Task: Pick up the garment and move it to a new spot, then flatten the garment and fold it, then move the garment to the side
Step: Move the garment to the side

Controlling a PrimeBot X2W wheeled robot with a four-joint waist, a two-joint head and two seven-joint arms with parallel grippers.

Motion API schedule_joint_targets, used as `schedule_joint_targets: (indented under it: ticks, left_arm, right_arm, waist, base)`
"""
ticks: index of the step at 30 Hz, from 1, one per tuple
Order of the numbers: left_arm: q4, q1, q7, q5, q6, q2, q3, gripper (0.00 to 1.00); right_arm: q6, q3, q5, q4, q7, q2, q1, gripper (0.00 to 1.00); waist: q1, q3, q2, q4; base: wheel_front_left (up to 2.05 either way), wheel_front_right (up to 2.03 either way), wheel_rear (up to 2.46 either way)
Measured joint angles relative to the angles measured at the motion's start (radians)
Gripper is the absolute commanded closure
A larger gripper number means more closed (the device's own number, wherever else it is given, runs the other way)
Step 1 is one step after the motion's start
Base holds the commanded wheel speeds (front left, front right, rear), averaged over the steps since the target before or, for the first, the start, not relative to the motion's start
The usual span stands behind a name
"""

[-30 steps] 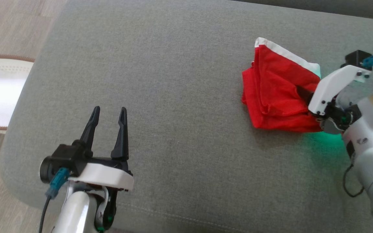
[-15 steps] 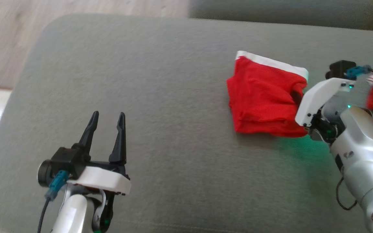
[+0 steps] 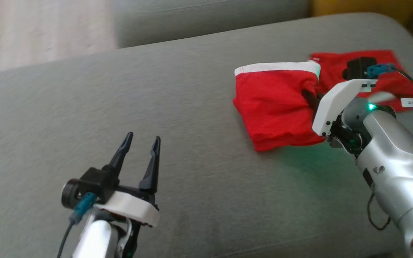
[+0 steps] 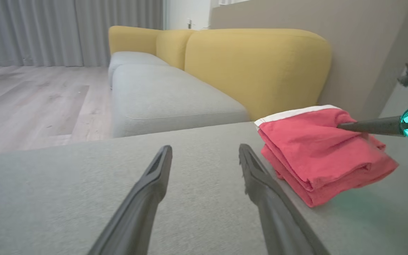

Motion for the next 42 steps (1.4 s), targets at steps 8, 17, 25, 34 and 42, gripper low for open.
schedule_joint_targets:
  ticks: [8,17,25,34,42]
  left_arm:
    - [0.005,-0.008,0.000,0.000,0.001,0.000,-0.035,0.00]
    - [0.022,-0.043,0.000,0.000,0.001,0.000,-0.050,0.00]
    - [0.028,-0.097,0.000,0.022,0.001,0.001,-0.050,0.00]
    - [0.031,-0.137,0.000,0.035,0.000,0.002,-0.046,0.00]
    - [0.031,-0.157,0.000,0.043,-0.002,0.003,-0.043,0.00]
  right_arm:
    - [0.000,0.042,0.042,-0.024,-0.040,-0.035,0.000,1.00]
    - [0.000,0.195,0.045,-0.092,-0.099,-0.119,-0.048,1.00]
    - [0.000,0.292,0.041,-0.096,-0.151,-0.250,-0.245,1.00]
    - [0.000,0.383,0.044,0.020,-0.151,-0.380,-0.312,1.00]
    - [0.000,0.437,-0.023,0.145,-0.200,-0.384,-0.376,0.00]
  waist:
    - [0.0000,0.008,0.0000,-0.092]
    - [0.0000,0.083,0.0000,-0.077]
    - [0.0000,0.185,0.0000,-0.034]
    - [0.0001,0.283,0.0000,0.010]
    - [0.0001,0.320,0.0000,0.027]
  base:
    - [0.00,0.00,0.00]
    - [0.00,0.00,0.00]
    - [0.00,0.00,0.00]
    - [0.00,0.00,0.00]
    - [0.00,0.00,0.00]
